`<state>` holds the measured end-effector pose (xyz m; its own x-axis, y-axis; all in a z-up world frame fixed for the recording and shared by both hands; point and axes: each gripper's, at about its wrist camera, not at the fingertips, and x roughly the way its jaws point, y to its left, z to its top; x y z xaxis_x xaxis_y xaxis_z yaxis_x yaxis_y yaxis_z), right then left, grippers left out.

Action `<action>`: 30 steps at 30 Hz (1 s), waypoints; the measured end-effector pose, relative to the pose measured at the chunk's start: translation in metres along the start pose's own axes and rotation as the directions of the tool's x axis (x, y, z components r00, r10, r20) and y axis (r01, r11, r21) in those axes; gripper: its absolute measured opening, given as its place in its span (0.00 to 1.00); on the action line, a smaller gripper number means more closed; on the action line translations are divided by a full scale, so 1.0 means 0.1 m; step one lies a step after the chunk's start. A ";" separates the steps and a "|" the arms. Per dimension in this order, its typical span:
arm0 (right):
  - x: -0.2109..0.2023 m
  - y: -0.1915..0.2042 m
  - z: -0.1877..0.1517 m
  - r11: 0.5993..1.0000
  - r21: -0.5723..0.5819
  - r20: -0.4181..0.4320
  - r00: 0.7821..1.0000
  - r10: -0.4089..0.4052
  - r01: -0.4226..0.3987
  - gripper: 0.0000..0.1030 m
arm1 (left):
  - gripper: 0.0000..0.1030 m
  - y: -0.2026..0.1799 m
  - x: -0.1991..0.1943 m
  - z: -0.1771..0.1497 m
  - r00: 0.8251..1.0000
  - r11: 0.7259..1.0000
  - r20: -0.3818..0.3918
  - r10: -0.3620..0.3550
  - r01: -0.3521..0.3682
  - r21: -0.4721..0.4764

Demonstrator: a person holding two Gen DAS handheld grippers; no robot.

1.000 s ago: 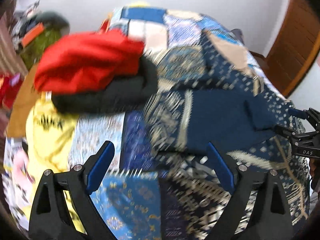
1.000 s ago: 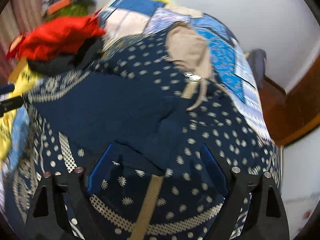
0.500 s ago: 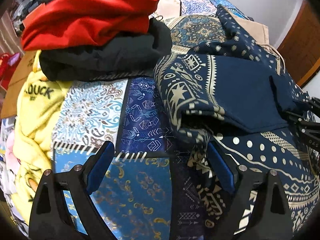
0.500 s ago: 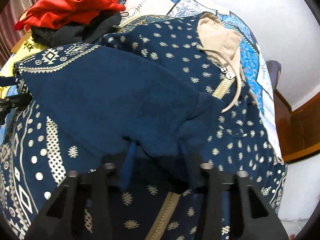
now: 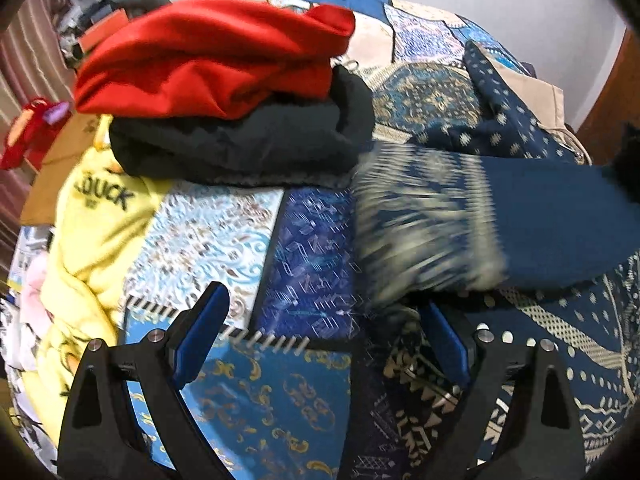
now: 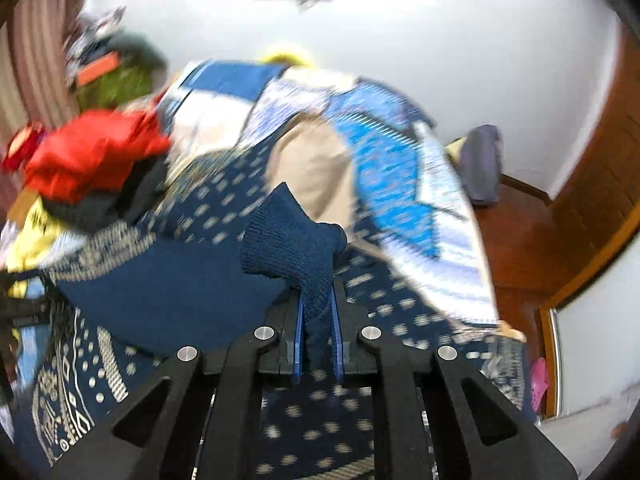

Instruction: Fold large clothes

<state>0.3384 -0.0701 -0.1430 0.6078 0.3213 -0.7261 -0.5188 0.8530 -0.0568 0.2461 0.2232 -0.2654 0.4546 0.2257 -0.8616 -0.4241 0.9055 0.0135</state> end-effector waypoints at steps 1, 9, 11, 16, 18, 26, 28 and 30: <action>-0.04 -0.09 0.01 1.000 0.026 0.011 1.000 -0.006 0.005 0.10 | 0.90 -0.01 0.00 -0.01 1.000 1.000 0.005 0.008 -0.008 0.002; 0.29 -0.51 -0.42 0.981 0.191 -0.138 0.990 0.019 0.008 0.10 | 0.91 -0.07 0.18 -0.06 0.999 0.999 -0.015 0.049 -0.049 0.021; 0.40 -0.61 -0.58 0.969 0.247 -0.185 0.982 0.040 0.007 0.10 | 0.91 -0.08 0.21 -0.07 0.999 0.999 -0.012 0.051 -0.050 0.016; 0.49 -0.85 -0.83 0.942 0.333 -0.258 0.965 0.042 0.048 0.10 | 0.93 -0.06 0.25 -0.08 0.998 0.998 -0.014 0.055 -0.054 0.012; 0.50 -0.91 -0.92 0.931 0.363 -0.279 0.959 0.060 0.047 0.10 | 0.93 -0.06 0.25 -0.09 0.998 0.998 -0.013 0.055 -0.055 0.011; 0.40 -0.87 -1.07 0.951 0.301 -0.365 0.930 0.041 0.076 0.18 | 0.94 -0.08 0.20 -0.10 0.997 0.997 -0.005 0.072 -0.072 0.032; 0.32 -0.87 -1.06 0.954 0.287 -0.377 0.926 0.036 0.080 0.18 | 0.94 -0.10 0.15 -0.10 0.998 0.996 -0.006 0.066 -0.066 0.055; 0.21 -0.90 -1.03 0.958 0.276 -0.365 0.930 0.029 0.079 0.18 | 0.94 -0.13 0.05 -0.10 0.998 0.994 0.000 0.056 -0.055 0.092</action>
<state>0.3357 -0.1825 -0.2236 0.3312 0.1731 -0.9276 -0.2831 0.9560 0.0773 0.2462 0.2091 -0.2752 0.4306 0.2758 -0.8594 -0.3745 0.9209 0.1080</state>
